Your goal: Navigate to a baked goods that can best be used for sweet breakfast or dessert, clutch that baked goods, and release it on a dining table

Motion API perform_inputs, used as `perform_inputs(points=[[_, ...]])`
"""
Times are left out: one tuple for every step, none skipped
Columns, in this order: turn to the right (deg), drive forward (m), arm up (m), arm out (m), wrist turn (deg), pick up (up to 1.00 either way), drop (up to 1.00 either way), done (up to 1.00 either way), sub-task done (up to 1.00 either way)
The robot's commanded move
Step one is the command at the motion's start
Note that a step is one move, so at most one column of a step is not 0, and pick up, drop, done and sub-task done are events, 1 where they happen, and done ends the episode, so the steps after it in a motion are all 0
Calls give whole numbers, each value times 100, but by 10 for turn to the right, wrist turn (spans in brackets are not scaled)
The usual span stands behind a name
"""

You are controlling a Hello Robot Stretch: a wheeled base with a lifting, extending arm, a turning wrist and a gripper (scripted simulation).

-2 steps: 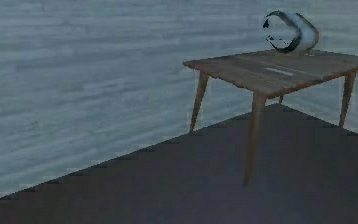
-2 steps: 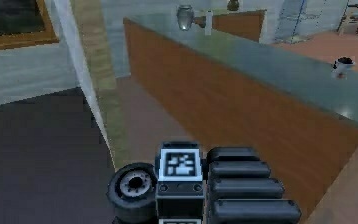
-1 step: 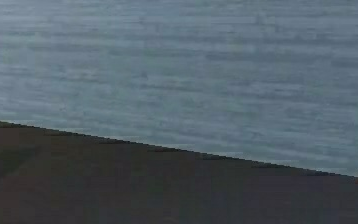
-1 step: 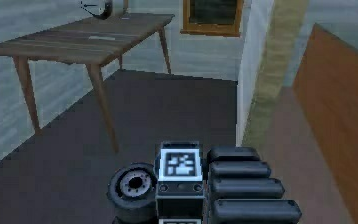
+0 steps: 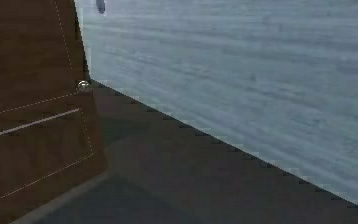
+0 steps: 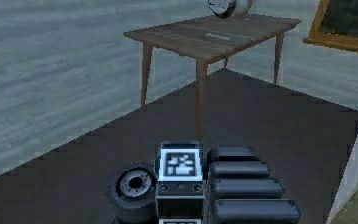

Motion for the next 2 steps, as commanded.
perform_inputs(points=[[0, 100, 0, 0, 0, 0, 0, 0, 0], [0, 85, 0, 0, 0, 0, 0, 0, 0]])
